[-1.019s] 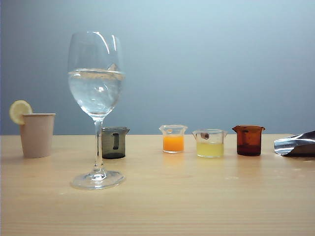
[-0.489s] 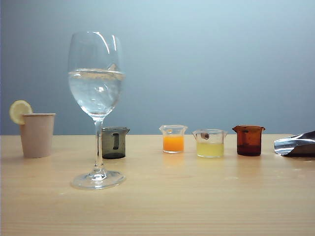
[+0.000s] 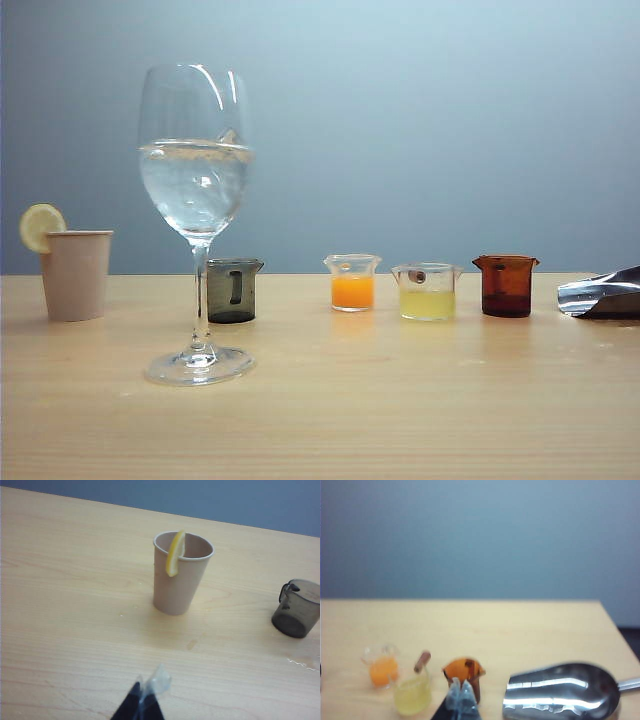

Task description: Pick up the first measuring cup from the left, pour the coconut rum inside into the goblet, and finally put the measuring cup back in its original place.

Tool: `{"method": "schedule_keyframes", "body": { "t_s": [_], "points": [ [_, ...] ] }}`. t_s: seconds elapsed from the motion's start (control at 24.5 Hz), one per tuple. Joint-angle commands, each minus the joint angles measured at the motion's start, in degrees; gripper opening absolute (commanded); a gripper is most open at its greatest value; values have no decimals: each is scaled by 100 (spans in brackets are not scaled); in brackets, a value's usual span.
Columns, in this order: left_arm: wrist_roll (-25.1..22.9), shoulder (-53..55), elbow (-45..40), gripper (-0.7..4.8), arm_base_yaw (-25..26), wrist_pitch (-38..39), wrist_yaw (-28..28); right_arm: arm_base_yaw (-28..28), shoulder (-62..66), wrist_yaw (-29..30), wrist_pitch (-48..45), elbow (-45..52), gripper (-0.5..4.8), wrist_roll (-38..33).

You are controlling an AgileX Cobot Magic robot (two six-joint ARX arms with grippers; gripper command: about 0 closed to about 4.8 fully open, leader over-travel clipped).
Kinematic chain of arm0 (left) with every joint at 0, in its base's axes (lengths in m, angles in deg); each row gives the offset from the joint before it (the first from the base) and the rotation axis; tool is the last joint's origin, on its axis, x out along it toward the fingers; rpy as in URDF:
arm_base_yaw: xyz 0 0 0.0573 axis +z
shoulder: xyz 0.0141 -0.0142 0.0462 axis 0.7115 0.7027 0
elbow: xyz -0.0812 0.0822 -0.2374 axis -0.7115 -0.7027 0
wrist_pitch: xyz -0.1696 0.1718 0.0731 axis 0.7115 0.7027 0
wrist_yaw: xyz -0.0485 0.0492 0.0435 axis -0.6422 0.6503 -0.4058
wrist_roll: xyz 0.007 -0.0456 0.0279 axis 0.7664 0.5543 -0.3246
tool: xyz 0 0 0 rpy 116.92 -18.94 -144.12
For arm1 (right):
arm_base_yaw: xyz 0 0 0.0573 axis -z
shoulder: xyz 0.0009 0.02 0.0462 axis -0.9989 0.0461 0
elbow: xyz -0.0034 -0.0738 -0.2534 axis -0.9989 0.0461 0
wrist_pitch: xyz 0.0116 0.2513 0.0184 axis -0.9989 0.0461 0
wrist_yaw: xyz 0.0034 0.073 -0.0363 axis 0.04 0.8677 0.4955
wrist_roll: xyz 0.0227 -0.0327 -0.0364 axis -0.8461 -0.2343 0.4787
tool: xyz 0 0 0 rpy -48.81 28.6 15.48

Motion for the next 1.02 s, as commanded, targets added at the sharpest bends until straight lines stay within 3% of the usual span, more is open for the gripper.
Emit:
{"method": "schedule_keyframes", "body": {
  "t_s": [0.04, 0.16, 0.33, 0.37, 0.57, 0.9, 1.02],
  "points": [
    [-7, 2, 13, -5, 9, -76, -13, -11, -682, 37, 83, -20, -1, -2],
    [-140, 2, 13, -5, 9, -190, 55, -15, -1045, 33, 44, 24, -1, -2],
    [-857, 2, 13, -5, 11, -459, 750, -50, -1064, 52, -723, 404, -1, -2],
    [-922, 2, 13, -5, 11, -509, 1086, -96, -1064, 33, -986, 640, -1, -2],
    [-911, 2, 13, -5, 11, -542, 1464, -299, -1067, 13, -938, 1182, -1, -4],
    [-905, 2, 13, -5, 11, -498, 1528, -732, -1067, 35, 1327, 1176, -1, 17],
    [-907, 2, 13, -5, 11, -498, 1528, -723, -1067, 37, 1294, 1176, -1, 31]
  ]
}}
